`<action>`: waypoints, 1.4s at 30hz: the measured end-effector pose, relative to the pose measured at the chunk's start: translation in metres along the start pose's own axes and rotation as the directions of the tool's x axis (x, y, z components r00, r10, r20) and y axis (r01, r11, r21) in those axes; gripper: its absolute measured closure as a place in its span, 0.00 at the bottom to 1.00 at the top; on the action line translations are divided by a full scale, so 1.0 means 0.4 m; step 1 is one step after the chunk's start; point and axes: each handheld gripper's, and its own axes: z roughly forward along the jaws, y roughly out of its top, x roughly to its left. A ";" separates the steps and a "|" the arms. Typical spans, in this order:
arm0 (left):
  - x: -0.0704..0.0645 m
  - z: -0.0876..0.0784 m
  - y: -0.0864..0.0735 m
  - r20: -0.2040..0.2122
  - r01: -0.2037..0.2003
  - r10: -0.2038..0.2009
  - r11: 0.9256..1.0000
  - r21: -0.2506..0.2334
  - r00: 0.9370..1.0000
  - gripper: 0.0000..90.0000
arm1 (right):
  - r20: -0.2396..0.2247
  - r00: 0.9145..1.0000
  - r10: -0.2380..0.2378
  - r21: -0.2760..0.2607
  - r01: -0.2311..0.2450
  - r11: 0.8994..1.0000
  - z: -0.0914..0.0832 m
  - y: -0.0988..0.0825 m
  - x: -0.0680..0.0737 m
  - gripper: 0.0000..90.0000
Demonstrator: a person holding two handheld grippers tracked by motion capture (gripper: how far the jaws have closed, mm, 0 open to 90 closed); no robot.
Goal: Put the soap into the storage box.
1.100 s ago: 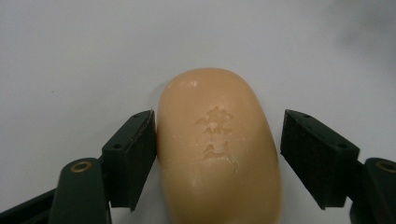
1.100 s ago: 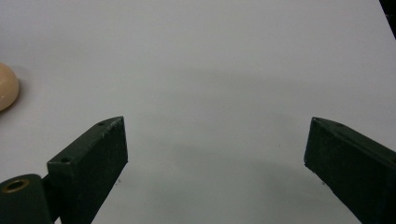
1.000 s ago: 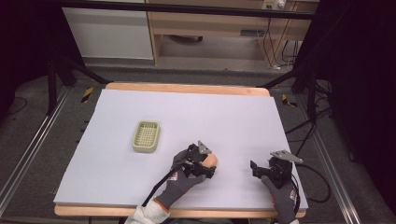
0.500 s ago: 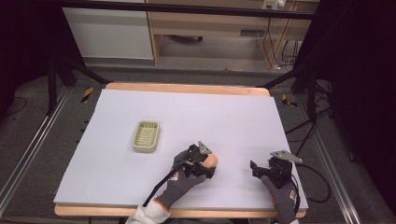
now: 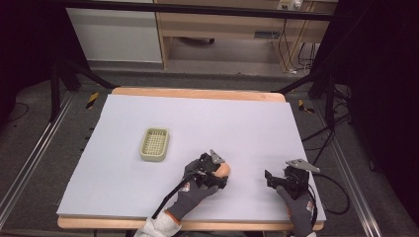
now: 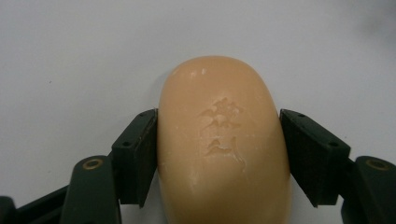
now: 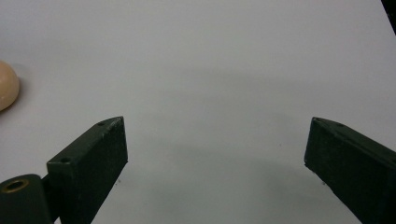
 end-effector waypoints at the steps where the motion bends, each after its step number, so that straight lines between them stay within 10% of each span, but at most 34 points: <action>1: 0.000 0.000 0.000 0.000 0.000 0.000 1.000 0.000 1.000 0.35 | 0.000 1.000 0.001 -0.001 -0.001 1.000 0.000 0.000 0.000 0.07; 42: 0.058 -0.157 -0.012 0.005 -0.003 0.003 0.999 -0.036 1.000 0.35 | 0.008 1.000 0.002 -0.005 -0.002 1.000 0.001 0.000 -0.001 0.07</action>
